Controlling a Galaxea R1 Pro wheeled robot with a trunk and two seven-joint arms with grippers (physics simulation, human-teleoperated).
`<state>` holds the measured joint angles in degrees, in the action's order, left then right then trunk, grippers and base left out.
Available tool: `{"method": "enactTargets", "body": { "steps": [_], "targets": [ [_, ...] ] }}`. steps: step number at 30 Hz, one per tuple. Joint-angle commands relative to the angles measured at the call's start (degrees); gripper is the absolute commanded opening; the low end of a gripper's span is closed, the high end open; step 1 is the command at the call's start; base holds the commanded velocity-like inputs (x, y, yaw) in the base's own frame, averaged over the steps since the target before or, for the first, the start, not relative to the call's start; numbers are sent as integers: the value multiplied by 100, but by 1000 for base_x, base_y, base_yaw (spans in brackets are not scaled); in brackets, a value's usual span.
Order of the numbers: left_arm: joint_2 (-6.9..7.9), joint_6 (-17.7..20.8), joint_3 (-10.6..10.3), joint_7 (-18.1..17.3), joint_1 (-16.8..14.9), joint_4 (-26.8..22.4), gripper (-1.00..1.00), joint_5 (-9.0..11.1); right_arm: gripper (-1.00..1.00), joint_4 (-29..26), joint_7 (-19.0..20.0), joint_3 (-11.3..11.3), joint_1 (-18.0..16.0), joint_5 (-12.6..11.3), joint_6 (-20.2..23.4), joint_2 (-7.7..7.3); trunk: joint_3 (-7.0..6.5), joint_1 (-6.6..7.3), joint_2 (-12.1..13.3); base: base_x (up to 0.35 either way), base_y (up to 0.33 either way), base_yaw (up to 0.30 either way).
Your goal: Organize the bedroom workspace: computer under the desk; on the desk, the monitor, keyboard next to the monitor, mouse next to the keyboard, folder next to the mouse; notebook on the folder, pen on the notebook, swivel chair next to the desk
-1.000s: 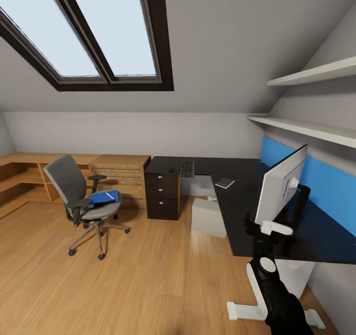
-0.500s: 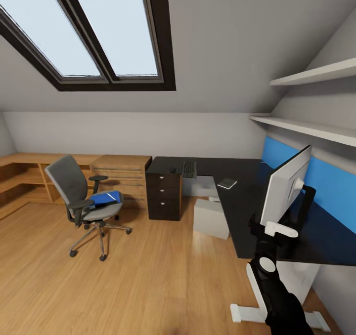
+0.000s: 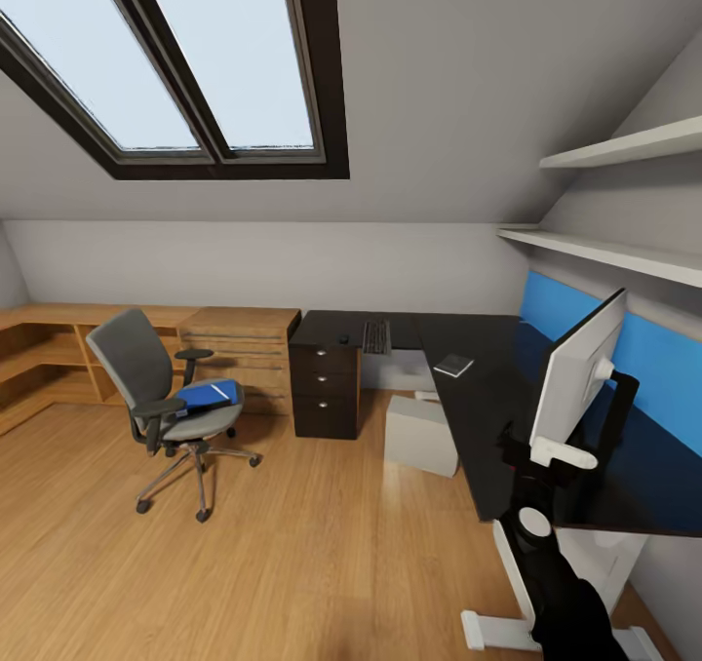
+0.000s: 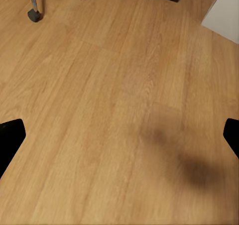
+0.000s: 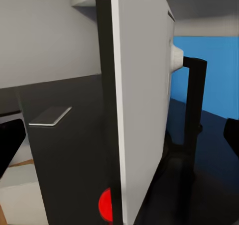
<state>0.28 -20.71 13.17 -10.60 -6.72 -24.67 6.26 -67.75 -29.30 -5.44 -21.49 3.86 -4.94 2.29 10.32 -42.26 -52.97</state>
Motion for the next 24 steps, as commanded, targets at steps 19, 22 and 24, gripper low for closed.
{"method": "enactTargets", "body": {
  "steps": [19,22,24],
  "targets": [
    [0,-3,19,-56,-5,6,100,60,100,-2,-15,-10,-5,44,-7,-70,8,-1,-5,84,0,0],
    [-1,-3,19,-56,-5,6,100,60,100,-2,-15,-10,-5,44,-7,-70,8,-1,-5,10,0,-2],
    [-2,-3,19,-56,-5,6,100,60,100,-2,-15,-10,-5,44,-7,-70,4,-1,-5,4,0,-41]
  ]
}}
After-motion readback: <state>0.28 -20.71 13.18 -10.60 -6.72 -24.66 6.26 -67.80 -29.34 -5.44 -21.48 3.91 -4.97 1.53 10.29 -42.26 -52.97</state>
